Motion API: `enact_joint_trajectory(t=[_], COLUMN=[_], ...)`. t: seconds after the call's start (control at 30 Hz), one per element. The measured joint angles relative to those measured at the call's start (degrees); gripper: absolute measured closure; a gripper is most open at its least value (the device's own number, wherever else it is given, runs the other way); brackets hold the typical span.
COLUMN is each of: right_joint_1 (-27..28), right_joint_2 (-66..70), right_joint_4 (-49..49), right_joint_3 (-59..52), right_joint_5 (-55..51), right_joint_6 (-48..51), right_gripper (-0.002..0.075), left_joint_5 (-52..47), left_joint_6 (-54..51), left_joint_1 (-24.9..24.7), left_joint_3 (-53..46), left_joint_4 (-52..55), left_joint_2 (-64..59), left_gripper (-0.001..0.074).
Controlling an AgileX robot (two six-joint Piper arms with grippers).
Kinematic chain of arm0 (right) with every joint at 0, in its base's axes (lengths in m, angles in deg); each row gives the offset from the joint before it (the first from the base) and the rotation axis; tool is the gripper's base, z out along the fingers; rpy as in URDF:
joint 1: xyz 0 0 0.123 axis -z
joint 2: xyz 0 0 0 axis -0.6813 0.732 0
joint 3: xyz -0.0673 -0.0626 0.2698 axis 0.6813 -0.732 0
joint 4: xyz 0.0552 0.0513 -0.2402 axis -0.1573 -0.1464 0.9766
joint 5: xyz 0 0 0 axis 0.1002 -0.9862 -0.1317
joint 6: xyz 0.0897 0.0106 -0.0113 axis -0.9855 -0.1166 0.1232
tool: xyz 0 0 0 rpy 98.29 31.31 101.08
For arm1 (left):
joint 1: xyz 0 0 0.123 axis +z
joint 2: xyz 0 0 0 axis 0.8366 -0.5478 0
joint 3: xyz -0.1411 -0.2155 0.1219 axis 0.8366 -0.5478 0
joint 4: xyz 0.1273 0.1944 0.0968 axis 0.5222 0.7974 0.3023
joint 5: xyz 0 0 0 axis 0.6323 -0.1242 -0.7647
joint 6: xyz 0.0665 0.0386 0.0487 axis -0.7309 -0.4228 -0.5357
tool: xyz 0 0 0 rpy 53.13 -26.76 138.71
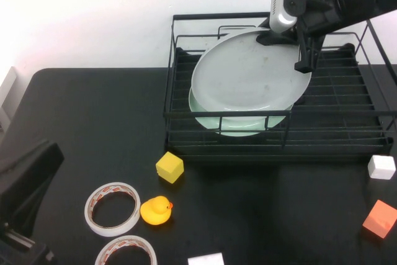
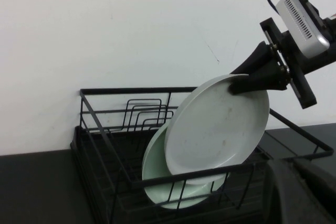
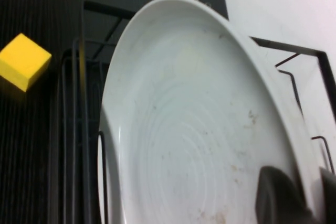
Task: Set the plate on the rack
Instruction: Place the plate on the rack
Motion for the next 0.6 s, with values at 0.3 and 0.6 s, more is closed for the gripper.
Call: enact_joint_trajectory(t=[0.3, 0.6], right_joint_1=[0.00, 0.00], right_joint_2=[0.36, 0.49], right_joint_4=[-0.67, -1.61], right_joint_3=[0.00, 0.00], right_joint_5=[-0.72, -3.00], right_joint_6=[-0.19, -0.50], right_gripper=[0.0634, 0.0409], left_joint_5=[0.00, 0.00], left_joint_6=[-0.08, -1.75], left_joint_1=[0.00, 0.00], left_joint_3=[0.00, 0.00], left_joint_4=[-2.88, -5.66], left_joint_2=[0.00, 0.00], left_gripper=[0.0736, 0.0736])
